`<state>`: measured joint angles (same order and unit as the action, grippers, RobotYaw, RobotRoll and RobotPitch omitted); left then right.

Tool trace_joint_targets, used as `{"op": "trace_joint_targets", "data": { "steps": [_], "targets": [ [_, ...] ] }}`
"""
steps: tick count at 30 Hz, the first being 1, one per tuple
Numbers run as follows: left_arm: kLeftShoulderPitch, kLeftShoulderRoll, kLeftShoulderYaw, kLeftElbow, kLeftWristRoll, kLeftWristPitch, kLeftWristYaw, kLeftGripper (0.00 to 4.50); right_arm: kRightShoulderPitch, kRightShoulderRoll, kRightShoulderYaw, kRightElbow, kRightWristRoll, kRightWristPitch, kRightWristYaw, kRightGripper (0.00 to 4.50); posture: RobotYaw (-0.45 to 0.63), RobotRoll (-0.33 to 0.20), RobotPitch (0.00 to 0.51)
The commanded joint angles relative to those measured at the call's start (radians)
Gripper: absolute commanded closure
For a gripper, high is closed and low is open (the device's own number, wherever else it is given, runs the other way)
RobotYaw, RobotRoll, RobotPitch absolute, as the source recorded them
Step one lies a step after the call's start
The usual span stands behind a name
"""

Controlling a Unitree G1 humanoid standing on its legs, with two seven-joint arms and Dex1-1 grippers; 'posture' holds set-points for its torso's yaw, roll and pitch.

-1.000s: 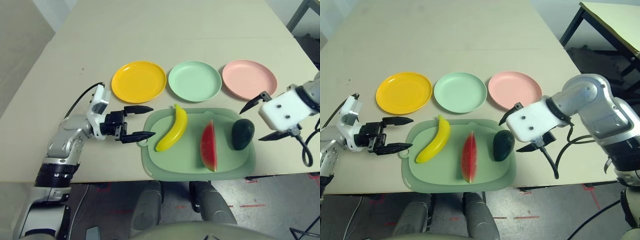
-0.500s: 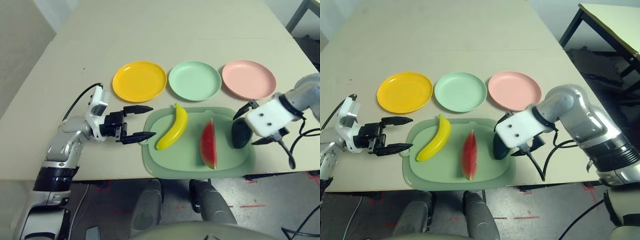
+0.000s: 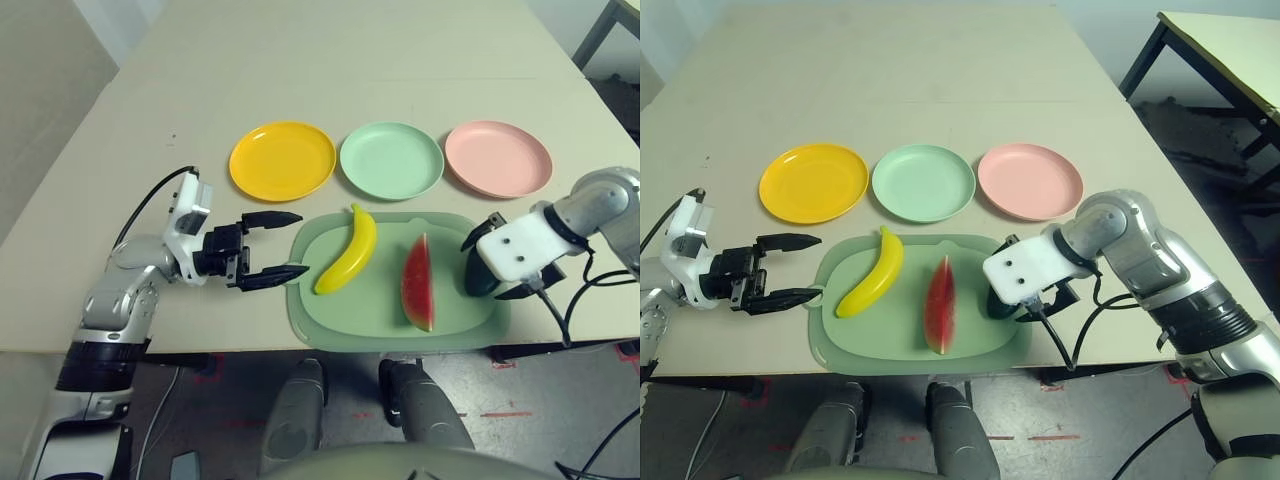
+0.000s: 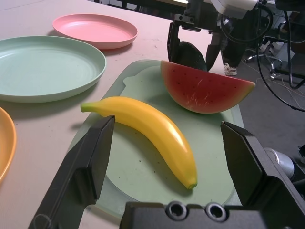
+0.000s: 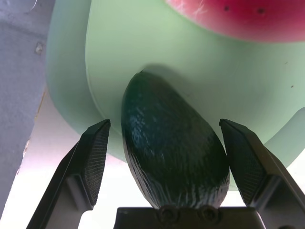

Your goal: Place the fruits into color-matched plates.

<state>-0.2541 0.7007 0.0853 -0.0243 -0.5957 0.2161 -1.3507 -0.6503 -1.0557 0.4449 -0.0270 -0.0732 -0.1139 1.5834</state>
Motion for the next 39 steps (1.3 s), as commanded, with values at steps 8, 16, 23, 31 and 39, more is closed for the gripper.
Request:
{"op": "trace_joint_targets", "data": {
  "steps": [8,16,23,31,39],
  "targets": [
    [-0.013,0.002,-0.011,0.002,0.021,-0.011,-0.006,0.0,0.016,-0.017,-0.039,-0.019,-0.007,0.046,0.019,1.46,0.02,0.0,0.194],
    [-0.016,-0.002,0.025,0.028,0.018,-0.022,0.017,0.0,-0.069,0.017,-0.051,-0.045,0.076,0.184,0.031,1.46,0.03,0.0,0.191],
    [-0.055,-0.028,0.069,0.104,0.087,-0.047,0.197,0.0,-0.313,0.2,-0.022,0.205,0.016,0.17,-0.013,1.46,0.02,0.0,0.184],
    [-0.124,-0.046,0.046,0.231,0.239,-0.118,0.376,0.0,-0.612,0.522,0.039,0.841,-0.196,-0.056,-0.279,1.46,0.05,0.0,0.184],
    [-0.105,-0.055,0.053,0.192,0.237,-0.121,0.393,0.0,-0.691,0.724,0.076,1.212,-0.333,-0.181,-0.494,1.46,0.09,0.0,0.195]
  ]
}}
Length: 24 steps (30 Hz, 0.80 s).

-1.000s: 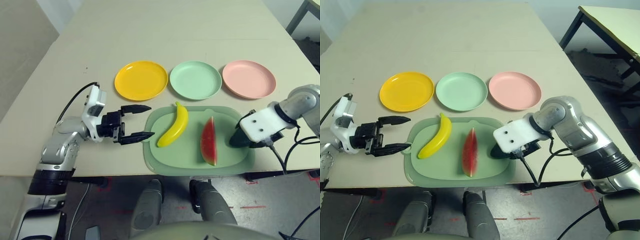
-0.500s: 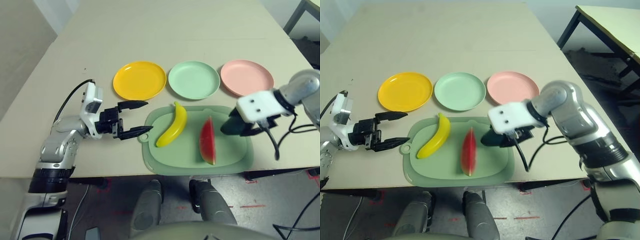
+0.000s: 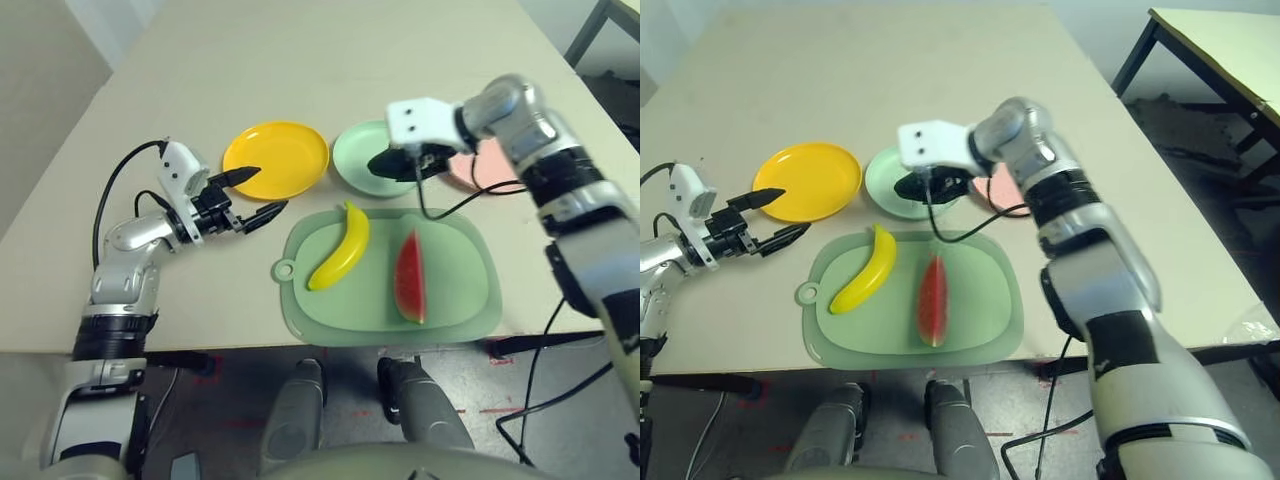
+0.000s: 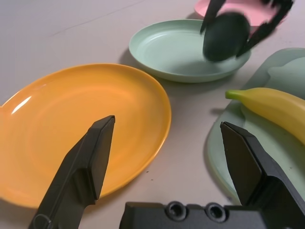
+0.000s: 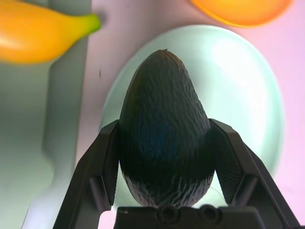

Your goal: Place the fruits into color-matched plates.

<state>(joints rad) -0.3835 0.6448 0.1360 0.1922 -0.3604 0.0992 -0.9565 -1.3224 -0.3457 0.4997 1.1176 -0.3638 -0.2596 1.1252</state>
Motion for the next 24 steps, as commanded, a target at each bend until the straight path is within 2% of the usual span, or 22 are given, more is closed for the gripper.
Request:
{"op": "trace_joint_targets", "data": {
  "steps": [1,4,13,18,21,24],
  "targets": [
    [0.03,0.002,0.007,-0.034,-0.004,-0.001,-0.003,0.0,-0.018,0.017,0.027,0.085,-0.06,-0.049,-0.049,1.11,0.09,0.0,0.195],
    [0.047,0.005,0.013,-0.053,-0.02,0.009,-0.011,0.0,-0.021,0.013,0.028,0.114,-0.086,-0.077,-0.066,0.03,0.09,0.0,0.201],
    [0.021,0.006,-0.011,-0.032,-0.043,0.011,-0.084,0.0,-0.111,-0.089,0.0,0.078,-0.082,-0.164,0.034,0.03,0.03,0.0,0.197],
    [-0.034,0.007,-0.023,0.012,-0.049,-0.003,-0.163,0.0,-0.171,-0.161,-0.031,-0.015,-0.021,-0.233,0.219,0.03,0.01,0.0,0.195],
    [-0.036,0.03,-0.036,0.021,-0.056,0.007,-0.244,0.0,-0.146,-0.224,-0.02,-0.141,0.023,-0.348,0.348,0.03,0.01,0.0,0.193],
    [-0.014,0.059,-0.032,-0.011,-0.116,0.039,-0.359,0.0,-0.042,-0.308,0.017,-0.38,0.155,-0.4,0.474,0.03,0.01,0.0,0.192]
  ]
}}
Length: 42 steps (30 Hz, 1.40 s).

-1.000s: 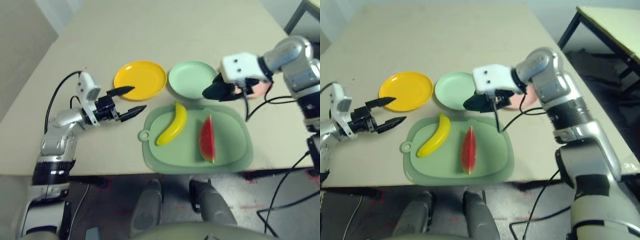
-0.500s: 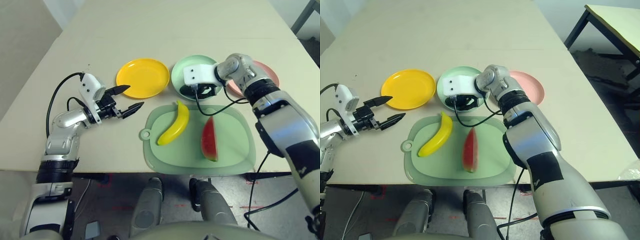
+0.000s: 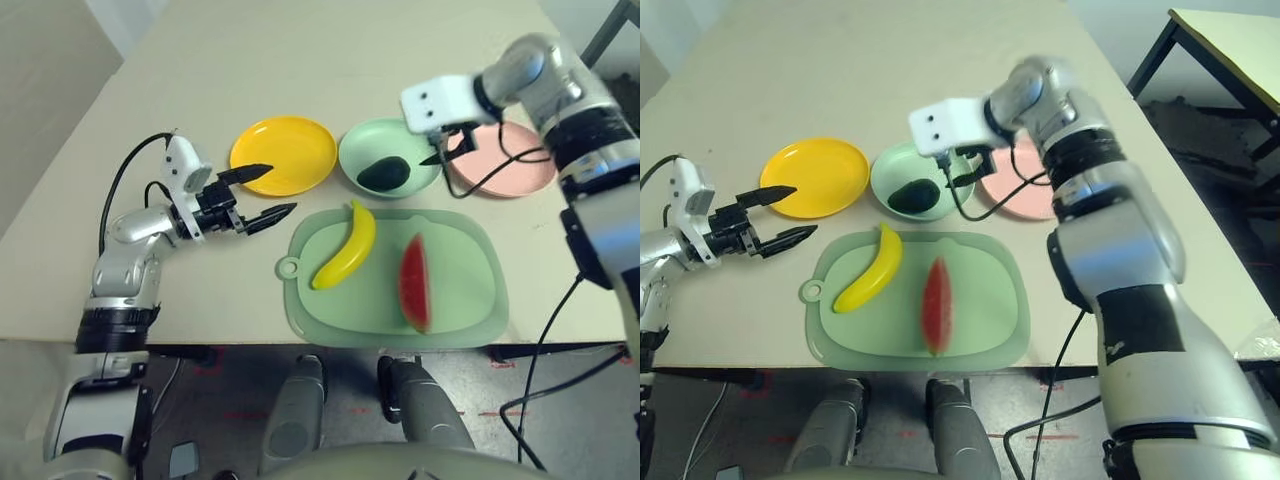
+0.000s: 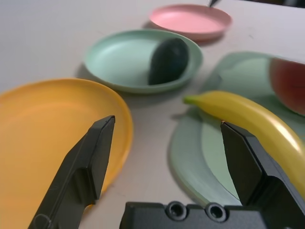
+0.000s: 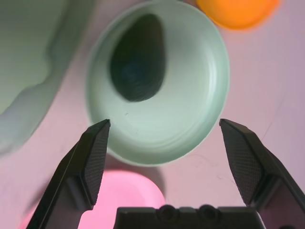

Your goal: Place the fruits into color-matched plates.

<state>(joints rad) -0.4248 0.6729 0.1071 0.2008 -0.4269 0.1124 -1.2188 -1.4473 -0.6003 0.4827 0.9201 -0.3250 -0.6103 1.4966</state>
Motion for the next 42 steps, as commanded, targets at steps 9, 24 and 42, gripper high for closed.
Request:
{"op": "trace_joint_targets", "data": {
  "steps": [9,24,42],
  "targets": [
    [0.079,0.1,-0.032,-0.11,-0.115,0.075,-0.282,0.0,0.304,-0.312,0.209,-0.903,0.481,0.173,0.118,0.03,0.0,0.0,0.189],
    [0.06,0.109,-0.015,-0.1,-0.09,0.063,-0.26,0.0,0.443,-0.23,0.268,-0.954,0.352,0.149,0.118,0.03,0.02,0.0,0.187],
    [0.052,0.131,0.003,-0.044,-0.077,0.018,-0.259,0.0,0.49,-0.166,0.276,-0.847,0.254,0.184,0.118,0.36,0.03,0.0,0.194]
  ]
}}
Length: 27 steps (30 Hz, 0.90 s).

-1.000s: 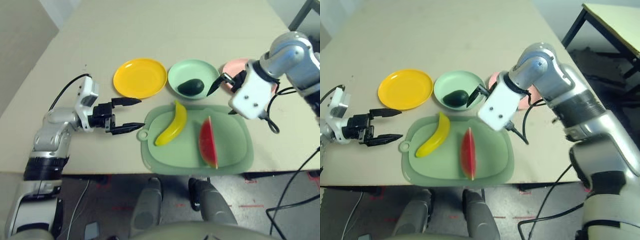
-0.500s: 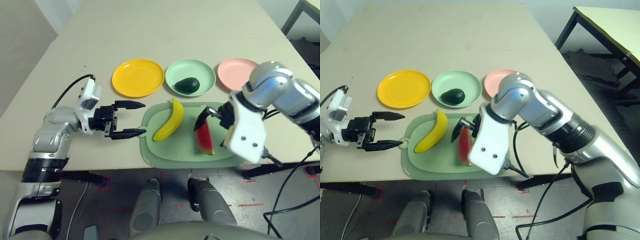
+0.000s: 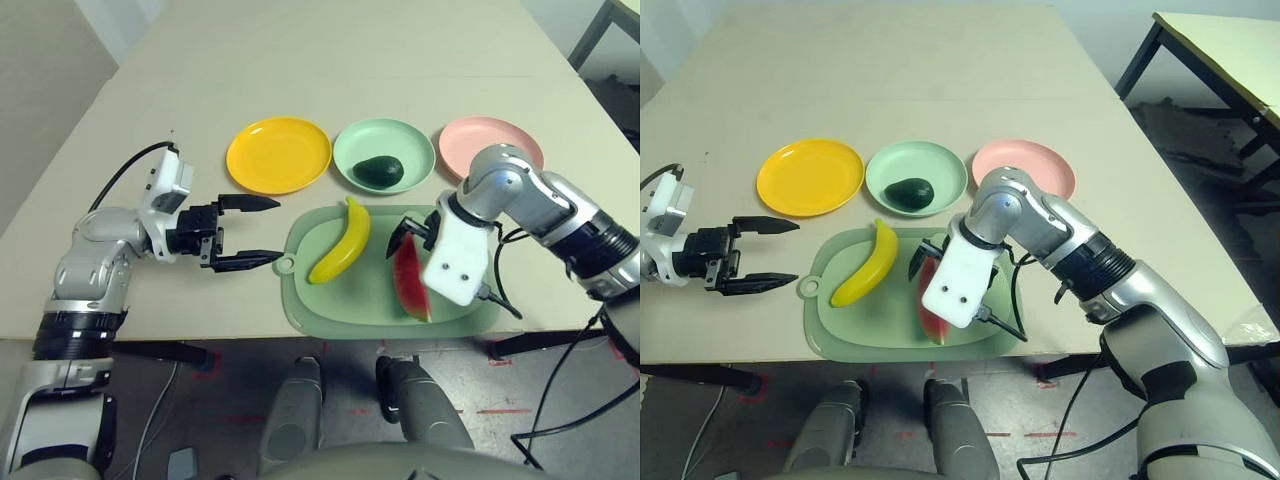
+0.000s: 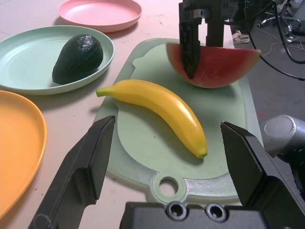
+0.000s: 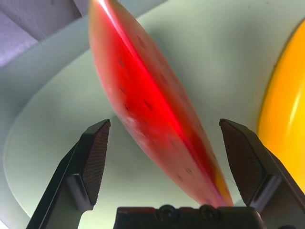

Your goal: Place the fruits into color-matched plates.

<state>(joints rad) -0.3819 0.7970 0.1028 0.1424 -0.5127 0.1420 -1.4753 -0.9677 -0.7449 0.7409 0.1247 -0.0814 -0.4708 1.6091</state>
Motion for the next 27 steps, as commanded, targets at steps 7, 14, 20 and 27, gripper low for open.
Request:
{"op": "trace_joint_targets", "data": {
  "steps": [7,14,20,27],
  "targets": [
    [-0.004,-0.001,-0.007,0.03,0.016,-0.026,-0.005,0.0,0.012,-0.037,0.013,-0.102,0.018,0.119,0.005,2.85,0.01,0.0,0.191],
    [-0.024,-0.016,-0.02,0.057,0.026,-0.041,-0.006,0.0,0.007,-0.056,0.011,-0.11,0.022,0.157,0.005,2.86,0.0,0.0,0.187],
    [-0.033,-0.038,-0.028,0.035,0.021,-0.02,0.015,0.0,-0.054,-0.103,0.01,-0.117,0.085,0.248,0.005,2.88,0.0,0.0,0.185],
    [-0.025,-0.041,-0.027,0.032,0.02,-0.015,0.023,0.0,-0.13,-0.181,0.039,-0.118,0.156,0.345,0.005,4.47,0.0,0.0,0.185]
  ]
}}
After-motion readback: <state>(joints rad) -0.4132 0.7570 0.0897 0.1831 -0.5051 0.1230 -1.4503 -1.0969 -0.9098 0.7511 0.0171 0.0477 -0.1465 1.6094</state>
